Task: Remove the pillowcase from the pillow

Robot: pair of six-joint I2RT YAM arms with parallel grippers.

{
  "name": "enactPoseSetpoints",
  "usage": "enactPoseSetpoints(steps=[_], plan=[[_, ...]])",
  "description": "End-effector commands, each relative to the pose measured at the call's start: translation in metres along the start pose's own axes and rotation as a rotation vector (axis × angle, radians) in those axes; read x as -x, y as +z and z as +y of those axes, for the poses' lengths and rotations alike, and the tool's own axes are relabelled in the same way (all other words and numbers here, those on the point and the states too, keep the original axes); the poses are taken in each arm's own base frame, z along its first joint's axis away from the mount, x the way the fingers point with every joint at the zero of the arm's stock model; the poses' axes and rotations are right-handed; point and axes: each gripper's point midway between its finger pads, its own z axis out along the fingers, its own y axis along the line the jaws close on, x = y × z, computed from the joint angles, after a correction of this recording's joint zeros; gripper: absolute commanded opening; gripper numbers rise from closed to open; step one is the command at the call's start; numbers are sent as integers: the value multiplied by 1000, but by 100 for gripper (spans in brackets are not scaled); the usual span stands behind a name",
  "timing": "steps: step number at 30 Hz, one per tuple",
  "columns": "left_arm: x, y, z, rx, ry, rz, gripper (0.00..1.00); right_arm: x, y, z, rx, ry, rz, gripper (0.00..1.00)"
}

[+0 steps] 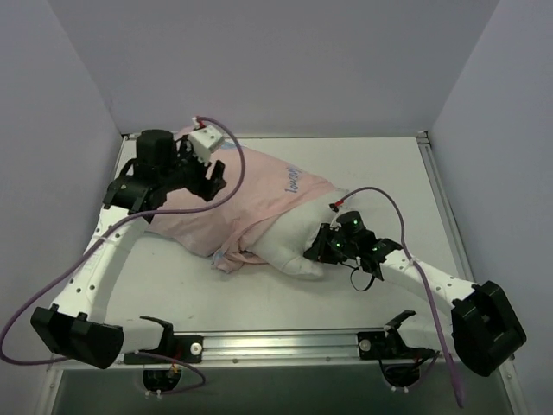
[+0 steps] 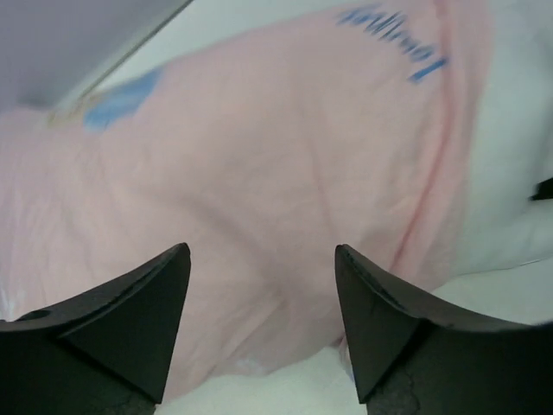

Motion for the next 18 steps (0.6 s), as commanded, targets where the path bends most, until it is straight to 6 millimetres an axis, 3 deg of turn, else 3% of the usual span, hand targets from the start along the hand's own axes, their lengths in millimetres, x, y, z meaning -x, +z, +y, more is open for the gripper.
enactPoseSetpoints(steps=[1, 2, 4, 5, 7, 8, 9, 13, 14, 15, 18], plan=[[28, 14, -70, -190, 119, -3, 79, -56, -1, -29, -73, 0, 178, 0], [29, 32, -100, -265, 164, 11, 82, -64, -2, -34, -80, 16, 191, 0], [39, 48, -121, -286, 242, 8, 84, -63, -4, -31, -59, 14, 170, 0], [30, 68, -146, -330, 292, 51, 84, -65, -5, -34, -62, 17, 169, 0], [35, 83, -162, -335, 367, 60, 84, -64, -6, -32, -52, 19, 157, 0], [23, 101, -169, -338, 387, 112, 84, -65, -6, -33, -55, 25, 157, 0], [20, 107, -184, -364, 414, 122, 84, -68, -6, -35, -52, 31, 157, 0], [18, 143, -200, -361, 401, 152, 82, -77, -6, -39, -49, 53, 164, 0], [31, 148, -196, -319, 388, 127, 78, -79, -6, -39, -44, 54, 167, 0], [32, 154, -194, -301, 379, 132, 65, -83, -7, -41, -46, 57, 176, 0], [32, 172, -185, -233, 360, 156, 44, -86, -9, -41, -40, 60, 178, 0]])
